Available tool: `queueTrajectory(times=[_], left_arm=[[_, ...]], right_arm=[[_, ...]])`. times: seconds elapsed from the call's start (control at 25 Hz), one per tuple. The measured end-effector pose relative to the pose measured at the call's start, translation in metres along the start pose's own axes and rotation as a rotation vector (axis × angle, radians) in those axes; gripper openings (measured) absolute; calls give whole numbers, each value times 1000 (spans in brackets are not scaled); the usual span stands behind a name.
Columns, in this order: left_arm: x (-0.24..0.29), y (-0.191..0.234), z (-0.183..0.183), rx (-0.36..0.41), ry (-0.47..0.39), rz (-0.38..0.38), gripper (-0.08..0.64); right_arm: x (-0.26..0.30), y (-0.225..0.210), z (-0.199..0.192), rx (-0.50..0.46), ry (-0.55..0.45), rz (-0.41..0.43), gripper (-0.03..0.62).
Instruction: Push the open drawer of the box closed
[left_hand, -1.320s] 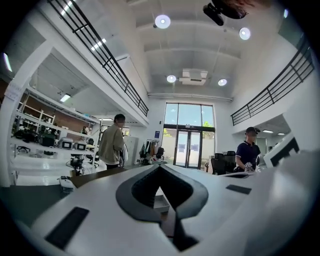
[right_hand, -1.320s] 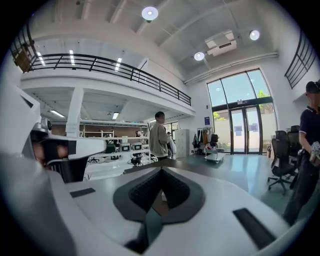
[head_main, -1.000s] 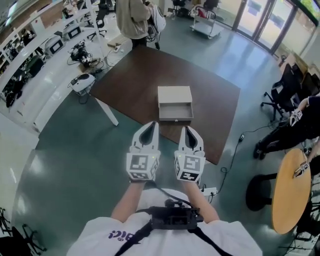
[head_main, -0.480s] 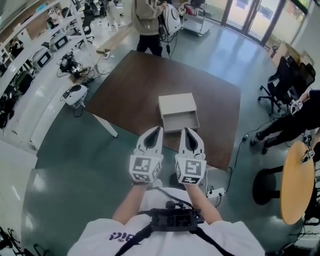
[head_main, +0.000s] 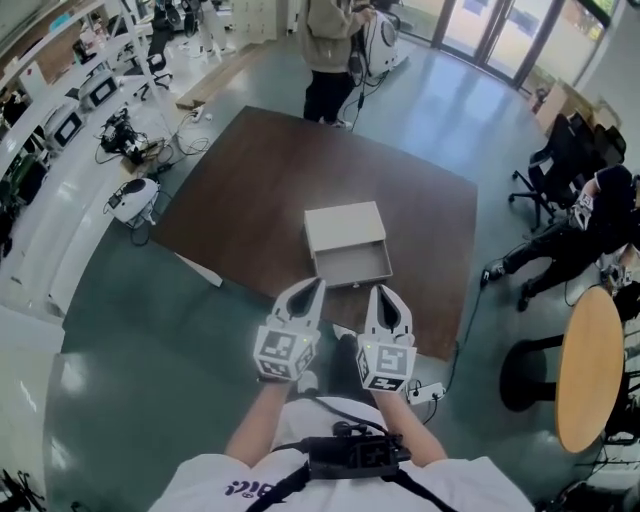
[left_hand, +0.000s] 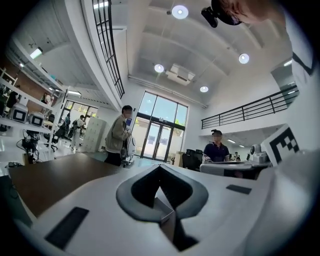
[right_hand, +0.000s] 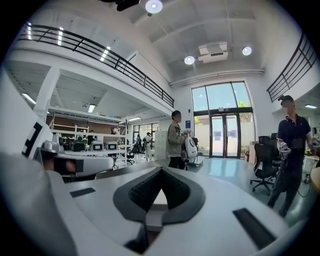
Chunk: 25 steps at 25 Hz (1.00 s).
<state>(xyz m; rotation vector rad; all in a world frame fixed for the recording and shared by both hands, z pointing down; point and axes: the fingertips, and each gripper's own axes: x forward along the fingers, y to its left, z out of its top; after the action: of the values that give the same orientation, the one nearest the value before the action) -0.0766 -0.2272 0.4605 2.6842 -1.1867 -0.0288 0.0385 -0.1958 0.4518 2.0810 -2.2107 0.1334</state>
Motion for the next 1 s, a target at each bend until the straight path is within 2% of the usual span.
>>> queueTrajectory(times=[0.12, 0.52, 0.8, 1.0], left_arm=[[18, 1, -16, -5, 25, -18, 9], [64, 1, -58, 12, 108, -52, 9], [76, -12, -108, 27, 199, -70, 9], [86, -15, -134, 23, 235, -81, 9]], right_arm=[[2, -23, -11, 7, -16, -15, 5], [8, -78, -84, 110, 92, -79, 5], [0, -96, -154, 211, 219, -91, 5], [2, -102, -202, 270, 315, -71, 6]])
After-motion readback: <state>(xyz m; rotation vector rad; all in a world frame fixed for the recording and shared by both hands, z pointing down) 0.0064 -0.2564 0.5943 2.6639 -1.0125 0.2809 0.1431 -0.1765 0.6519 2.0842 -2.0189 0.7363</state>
